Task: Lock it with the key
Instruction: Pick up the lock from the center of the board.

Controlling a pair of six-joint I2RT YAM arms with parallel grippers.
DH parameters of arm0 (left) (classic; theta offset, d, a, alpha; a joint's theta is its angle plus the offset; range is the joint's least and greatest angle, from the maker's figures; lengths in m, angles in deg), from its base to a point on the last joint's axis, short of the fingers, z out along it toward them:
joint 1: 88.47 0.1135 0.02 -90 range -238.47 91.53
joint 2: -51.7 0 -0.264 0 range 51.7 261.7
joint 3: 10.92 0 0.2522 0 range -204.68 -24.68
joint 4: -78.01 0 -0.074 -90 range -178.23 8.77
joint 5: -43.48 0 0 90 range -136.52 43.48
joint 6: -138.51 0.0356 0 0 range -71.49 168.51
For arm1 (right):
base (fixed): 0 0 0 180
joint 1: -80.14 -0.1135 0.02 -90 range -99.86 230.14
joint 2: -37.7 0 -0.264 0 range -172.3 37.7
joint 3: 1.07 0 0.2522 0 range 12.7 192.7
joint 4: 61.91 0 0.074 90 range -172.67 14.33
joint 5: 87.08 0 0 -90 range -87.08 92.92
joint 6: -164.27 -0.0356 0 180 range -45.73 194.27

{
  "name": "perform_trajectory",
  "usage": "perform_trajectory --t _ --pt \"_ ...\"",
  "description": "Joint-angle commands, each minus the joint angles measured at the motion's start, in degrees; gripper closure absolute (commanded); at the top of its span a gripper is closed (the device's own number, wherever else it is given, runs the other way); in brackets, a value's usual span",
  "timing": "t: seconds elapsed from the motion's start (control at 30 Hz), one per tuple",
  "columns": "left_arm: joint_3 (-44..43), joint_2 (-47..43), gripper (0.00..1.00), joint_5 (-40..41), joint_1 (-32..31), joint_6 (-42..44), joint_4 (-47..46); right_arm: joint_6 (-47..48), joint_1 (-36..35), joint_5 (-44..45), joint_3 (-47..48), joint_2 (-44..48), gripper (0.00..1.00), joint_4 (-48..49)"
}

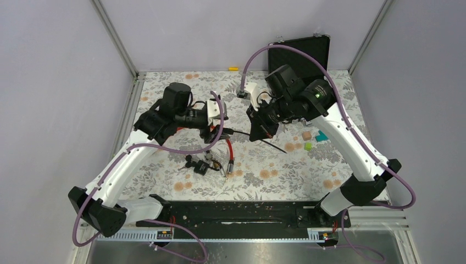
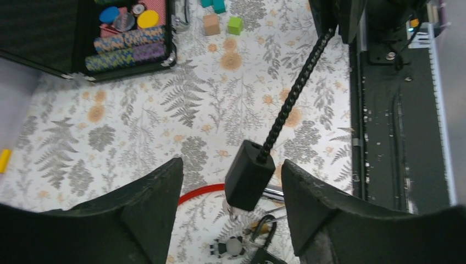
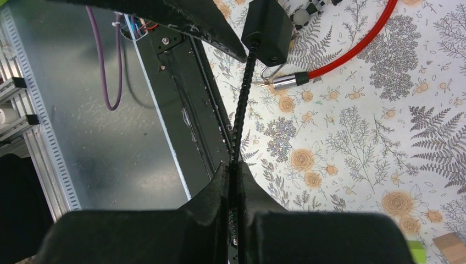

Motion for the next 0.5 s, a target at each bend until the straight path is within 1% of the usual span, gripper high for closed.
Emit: perform_trajectory --t 0.0,0.13,0.23,0.37,0.47 --pt "0.6 -2.3 0.38 5.2 -2.3 3.7 -6.5 -1.1 -0.2 -1.3 3.1 -0.5 1.00 -1.1" --pt "2.8 -3.6 0.45 7.9 -2.9 6.6 -6.8 -1.6 -0.2 -1.6 4.3 -1.5 1.00 -1.6" --pt "4.7 -5.0 0.52 10.4 -2.9 8.6 -7.6 -1.9 -0.2 -2.1 5.0 -1.8 1.00 -1.7" --pt "4.5 -4.9 0.61 9.5 -2.9 8.3 -7.8 -2.1 -0.2 -3.1 6.3 -2.4 1.00 -1.9" --pt "5.1 -5.3 0.62 9.3 -2.9 7.5 -9.6 -2.4 -0.2 -3.3 6.6 -3.0 1.00 -2.1"
